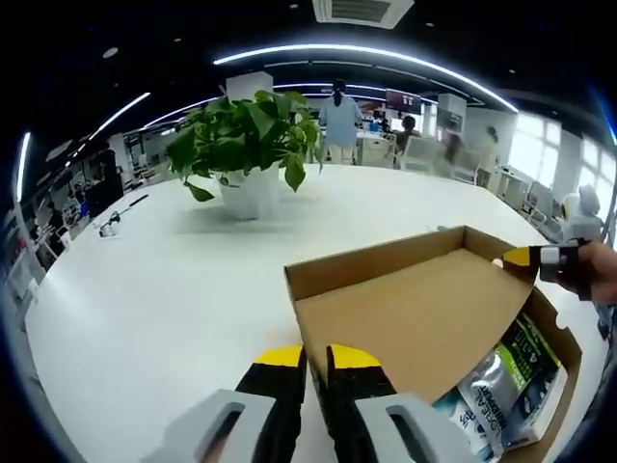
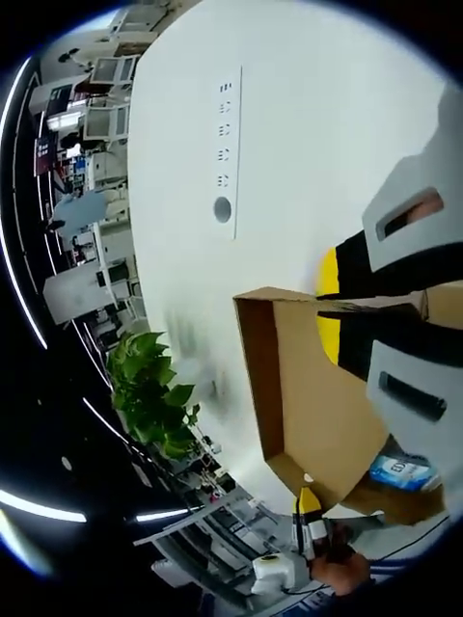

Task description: Operate the shoe box by opening the lid, removing the specified soft item, and placing it in the target area until the item is outside and the box remains undamaged.

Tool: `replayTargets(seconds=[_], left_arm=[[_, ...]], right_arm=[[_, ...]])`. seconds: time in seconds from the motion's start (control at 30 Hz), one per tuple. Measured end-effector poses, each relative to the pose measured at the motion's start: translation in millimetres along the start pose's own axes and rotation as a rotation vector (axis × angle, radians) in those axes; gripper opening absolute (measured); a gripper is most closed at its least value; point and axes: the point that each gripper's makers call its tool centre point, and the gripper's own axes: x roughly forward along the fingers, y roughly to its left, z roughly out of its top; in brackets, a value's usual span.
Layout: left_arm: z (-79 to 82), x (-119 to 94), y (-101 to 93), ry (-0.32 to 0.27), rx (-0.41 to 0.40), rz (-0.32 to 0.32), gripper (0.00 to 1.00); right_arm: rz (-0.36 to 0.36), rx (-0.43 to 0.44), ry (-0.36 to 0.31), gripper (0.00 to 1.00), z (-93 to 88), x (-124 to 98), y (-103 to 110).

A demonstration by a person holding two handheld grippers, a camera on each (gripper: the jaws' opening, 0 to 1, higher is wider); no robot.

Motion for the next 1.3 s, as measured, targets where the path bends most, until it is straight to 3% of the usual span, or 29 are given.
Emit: replayTargets(seconds=[1.07,1.3], left_arm=[[-4.6,5,0.0,0.058,-0.002,-0.022,0.12],[-23.5,1,-9.6,0.110,0.041,-0.036,0.17]], right_arm=[[-0.005,0.047,0.086,0.06,-21.9,-23,14],[0.000,0.053,0.088,0.06,-25.6,-34,14]])
